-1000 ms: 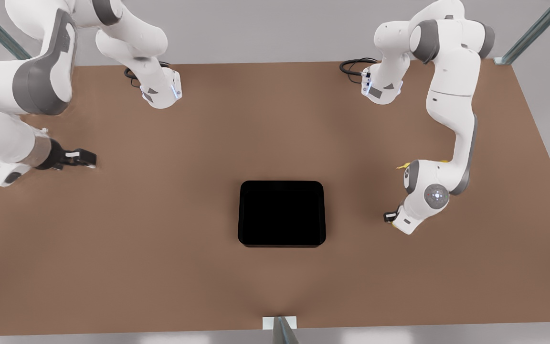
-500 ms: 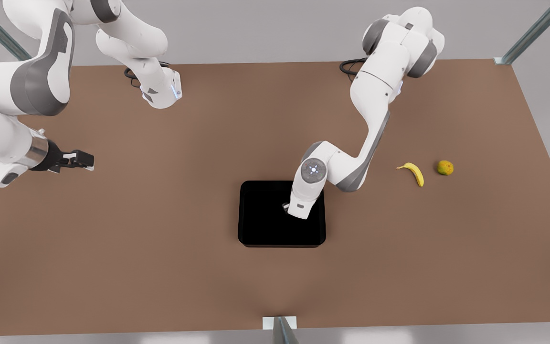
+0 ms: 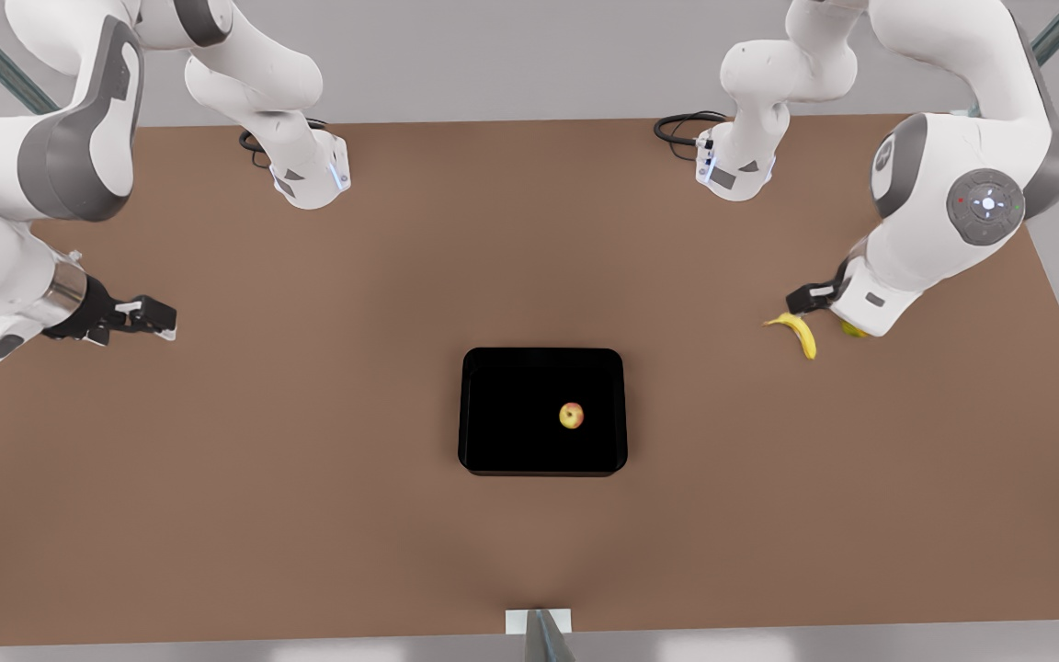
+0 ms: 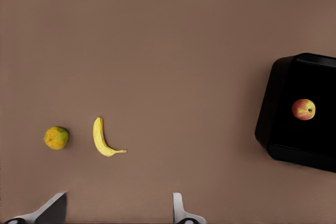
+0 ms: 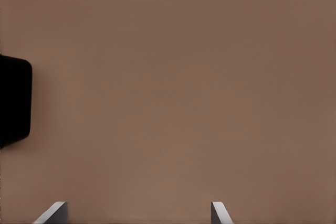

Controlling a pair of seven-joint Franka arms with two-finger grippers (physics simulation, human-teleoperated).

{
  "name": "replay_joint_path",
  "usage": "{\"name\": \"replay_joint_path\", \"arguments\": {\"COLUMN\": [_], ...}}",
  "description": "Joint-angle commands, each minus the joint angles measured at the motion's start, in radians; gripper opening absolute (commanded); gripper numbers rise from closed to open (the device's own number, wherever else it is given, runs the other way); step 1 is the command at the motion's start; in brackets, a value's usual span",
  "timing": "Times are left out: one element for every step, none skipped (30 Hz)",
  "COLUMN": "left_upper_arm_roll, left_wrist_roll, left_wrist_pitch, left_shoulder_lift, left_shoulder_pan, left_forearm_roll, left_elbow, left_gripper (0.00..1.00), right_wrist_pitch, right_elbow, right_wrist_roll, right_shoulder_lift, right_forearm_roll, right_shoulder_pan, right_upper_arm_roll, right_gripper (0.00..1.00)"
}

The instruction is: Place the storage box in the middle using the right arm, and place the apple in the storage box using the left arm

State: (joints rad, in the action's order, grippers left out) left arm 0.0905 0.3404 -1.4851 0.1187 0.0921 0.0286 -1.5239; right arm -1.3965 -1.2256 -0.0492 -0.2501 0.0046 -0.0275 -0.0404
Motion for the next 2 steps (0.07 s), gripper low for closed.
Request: {"name": "replay_joint_path", "arguments": {"left_upper_arm_roll": [-0.002, -0.002], "left_wrist_roll": [0.0, 0.0], "left_wrist_pitch": [0.0, 0.0], "left_shoulder_lift": [-0.001, -0.001], "left_shoulder_pan": [0.014, 0.015], "left_forearm_roll": [-0.003, -0.001], "left_elbow": [-0.001, -0.001], "left_gripper": [1.0, 1.0], "right_wrist_pitch": [0.002, 0.01], "right_elbow": [0.002, 0.0], "right_wrist_roll": [-0.001, 0.002], "right_shoulder_lift": [0.002, 0.006], "right_forearm_roll": [0.003, -0.001], "right_shoulder_pan": [-0.002, -0.003], "right_upper_arm_roll": [-0.001, -0.021], "right_gripper": [1.0, 1.0]}}
